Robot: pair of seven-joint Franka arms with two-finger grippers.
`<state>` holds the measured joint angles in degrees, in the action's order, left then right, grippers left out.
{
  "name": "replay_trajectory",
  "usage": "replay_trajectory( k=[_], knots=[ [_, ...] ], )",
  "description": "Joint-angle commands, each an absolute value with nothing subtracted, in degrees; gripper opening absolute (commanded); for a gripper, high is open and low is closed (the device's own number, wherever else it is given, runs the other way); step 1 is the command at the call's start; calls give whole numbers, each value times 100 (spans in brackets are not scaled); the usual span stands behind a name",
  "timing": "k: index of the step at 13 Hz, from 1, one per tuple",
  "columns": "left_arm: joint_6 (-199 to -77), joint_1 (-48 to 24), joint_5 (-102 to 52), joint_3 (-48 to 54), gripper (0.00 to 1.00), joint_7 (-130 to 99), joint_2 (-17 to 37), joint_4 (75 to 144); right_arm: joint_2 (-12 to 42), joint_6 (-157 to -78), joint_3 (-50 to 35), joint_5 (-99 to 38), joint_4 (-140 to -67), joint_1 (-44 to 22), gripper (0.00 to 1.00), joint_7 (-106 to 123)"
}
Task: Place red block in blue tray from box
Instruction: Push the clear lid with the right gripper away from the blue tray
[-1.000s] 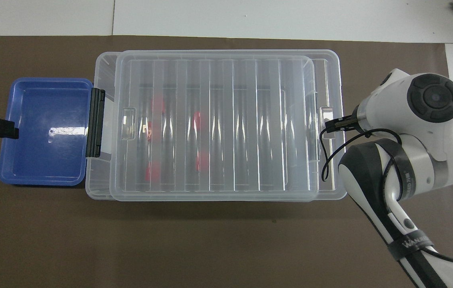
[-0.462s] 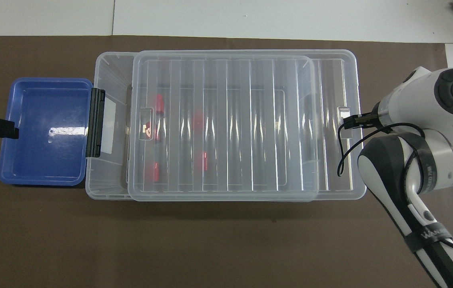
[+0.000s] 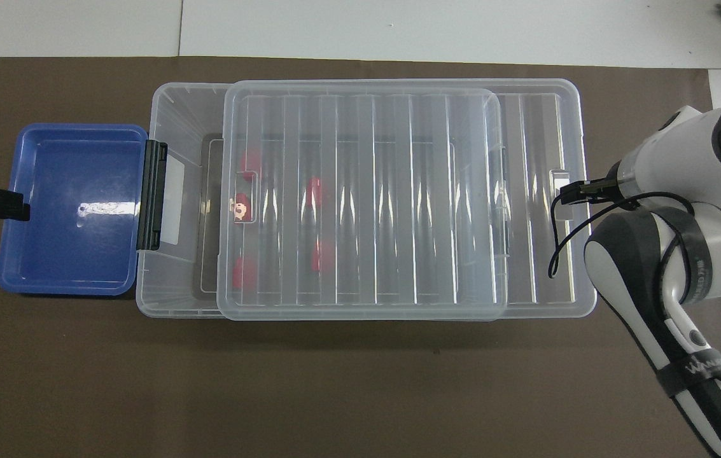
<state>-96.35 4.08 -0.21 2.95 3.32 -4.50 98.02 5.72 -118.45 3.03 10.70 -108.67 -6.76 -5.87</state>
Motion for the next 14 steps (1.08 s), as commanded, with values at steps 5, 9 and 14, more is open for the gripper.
replay_trajectory(
  k=[5, 9, 14],
  knots=[
    [-9694, 475, -88, 343, 100, 290, -606, 9949, 571, -11698, 299, 1476, -10846, -466, 100, -431],
    [-9694, 448, -70, 334, 100, 299, -615, 9949, 554, -11698, 308, 1529, -10846, -404, 100, -387],
    [-9694, 439, -70, 343, 100, 290, -606, 9949, 466, -11549, 316, 1529, -10828, -185, 100, -378]
  ],
)
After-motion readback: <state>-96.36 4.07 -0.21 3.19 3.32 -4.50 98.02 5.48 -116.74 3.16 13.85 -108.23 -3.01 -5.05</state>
